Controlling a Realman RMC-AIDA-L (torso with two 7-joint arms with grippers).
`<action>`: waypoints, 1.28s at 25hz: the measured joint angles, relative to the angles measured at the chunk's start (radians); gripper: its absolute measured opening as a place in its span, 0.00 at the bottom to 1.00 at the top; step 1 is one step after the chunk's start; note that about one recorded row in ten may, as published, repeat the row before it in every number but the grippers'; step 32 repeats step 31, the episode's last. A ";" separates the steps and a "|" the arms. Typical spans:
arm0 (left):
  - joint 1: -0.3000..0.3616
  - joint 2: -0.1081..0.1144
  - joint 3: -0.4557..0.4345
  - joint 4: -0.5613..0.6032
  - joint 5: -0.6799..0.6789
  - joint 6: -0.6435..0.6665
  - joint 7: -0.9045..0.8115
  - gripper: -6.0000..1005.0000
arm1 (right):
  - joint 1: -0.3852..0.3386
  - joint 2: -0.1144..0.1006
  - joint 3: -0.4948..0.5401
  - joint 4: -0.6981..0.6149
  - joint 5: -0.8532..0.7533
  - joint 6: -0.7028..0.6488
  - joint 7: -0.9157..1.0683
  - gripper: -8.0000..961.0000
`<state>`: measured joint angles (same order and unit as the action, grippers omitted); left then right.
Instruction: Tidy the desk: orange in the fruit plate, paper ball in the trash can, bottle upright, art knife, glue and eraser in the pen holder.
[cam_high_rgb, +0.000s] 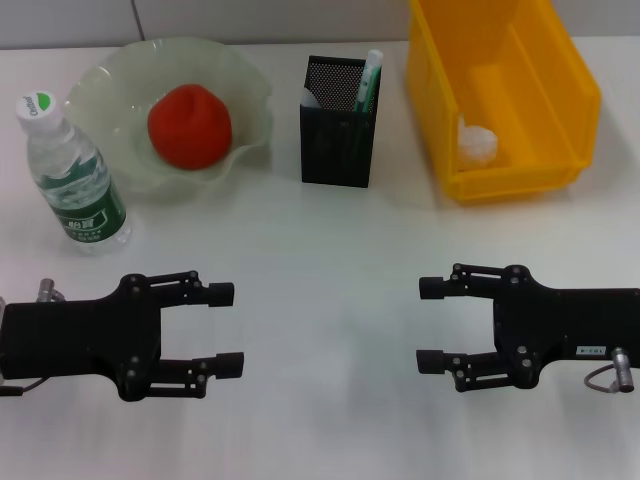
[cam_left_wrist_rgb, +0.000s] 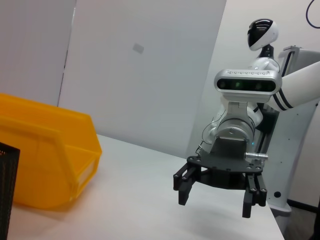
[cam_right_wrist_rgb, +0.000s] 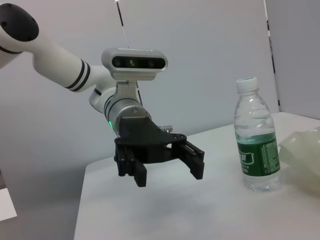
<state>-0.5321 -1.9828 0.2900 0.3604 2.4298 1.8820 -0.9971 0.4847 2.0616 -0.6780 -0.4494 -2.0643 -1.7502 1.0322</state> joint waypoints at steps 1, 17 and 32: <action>0.001 0.000 0.000 0.000 0.000 0.001 0.000 0.79 | 0.000 0.000 0.000 0.000 0.000 0.000 0.000 0.85; 0.004 0.001 0.000 0.002 0.000 0.013 0.000 0.79 | 0.002 0.000 0.000 0.000 0.000 -0.001 -0.001 0.85; 0.007 0.001 0.001 0.002 0.000 0.014 0.000 0.79 | 0.002 0.000 0.000 0.000 0.000 -0.004 -0.002 0.85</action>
